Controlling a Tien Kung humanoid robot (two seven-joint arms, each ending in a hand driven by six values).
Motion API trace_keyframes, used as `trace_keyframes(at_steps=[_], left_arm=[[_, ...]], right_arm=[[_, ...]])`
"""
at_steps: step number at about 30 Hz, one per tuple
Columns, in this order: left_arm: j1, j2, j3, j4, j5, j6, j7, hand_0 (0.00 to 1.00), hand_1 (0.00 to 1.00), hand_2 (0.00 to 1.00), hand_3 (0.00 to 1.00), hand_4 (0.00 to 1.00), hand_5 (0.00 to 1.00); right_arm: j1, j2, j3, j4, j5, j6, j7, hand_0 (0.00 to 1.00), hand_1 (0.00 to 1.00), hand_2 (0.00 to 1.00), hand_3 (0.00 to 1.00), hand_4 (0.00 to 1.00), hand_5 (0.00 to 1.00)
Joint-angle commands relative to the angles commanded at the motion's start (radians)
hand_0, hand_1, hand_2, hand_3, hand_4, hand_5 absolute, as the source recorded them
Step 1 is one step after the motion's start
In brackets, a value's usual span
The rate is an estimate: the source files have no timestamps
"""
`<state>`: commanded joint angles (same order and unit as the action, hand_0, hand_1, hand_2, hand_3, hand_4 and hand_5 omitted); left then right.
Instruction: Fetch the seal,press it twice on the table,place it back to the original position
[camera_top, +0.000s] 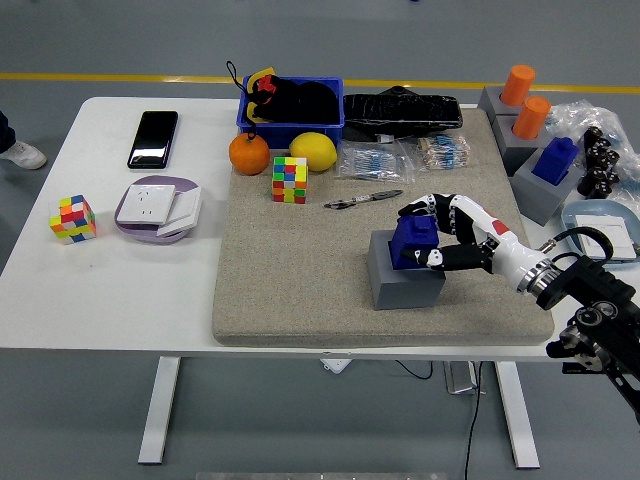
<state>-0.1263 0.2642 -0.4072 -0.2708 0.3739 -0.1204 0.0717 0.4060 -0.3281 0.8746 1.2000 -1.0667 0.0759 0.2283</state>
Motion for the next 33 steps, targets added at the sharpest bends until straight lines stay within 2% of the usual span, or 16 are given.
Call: trace_keyframes(at_steps=[8,15,19,28,33], left_arm=[[0.0,0.001,0.0,0.0,-0.001,0.0,-0.001,0.792,0.747,0.739,0.774,0.795,0.474],[0.001,0.001,0.003,0.0,-0.003,-0.001,0.0,0.792,0.747,0.739,0.774,0.796,0.474],[-0.003,0.003,0.003,-0.001,-0.002,-0.001,-0.001,0.792,0.747,0.739,0.774,0.796,0.474],[-0.003,0.01,0.01,0.0,-0.007,0.0,0.0,0.792,0.747,0.739,0.774,0.796,0.474],[-0.005,0.011,0.01,-0.001,-0.005,0.0,-0.001,0.792,0.747,0.738,0.775,0.796,0.474]], right_arm=[[-0.001,-0.002,0.001,0.017,-0.003,-0.003,0.001,0.579,0.468,0.455,0.453,0.782,0.002],[0.001,-0.014,-0.001,0.059,-0.017,-0.004,-0.004,0.578,0.469,0.456,0.453,0.787,0.002],[0.014,-0.029,-0.004,0.087,-0.026,-0.004,-0.008,0.581,0.469,0.456,0.457,0.783,0.002],[0.056,-0.092,0.023,0.158,-0.047,0.001,-0.018,0.581,0.469,0.458,0.458,0.757,0.002],[0.059,-0.103,0.035,0.137,-0.062,0.002,-0.016,0.586,0.471,0.458,0.459,0.75,0.002]])
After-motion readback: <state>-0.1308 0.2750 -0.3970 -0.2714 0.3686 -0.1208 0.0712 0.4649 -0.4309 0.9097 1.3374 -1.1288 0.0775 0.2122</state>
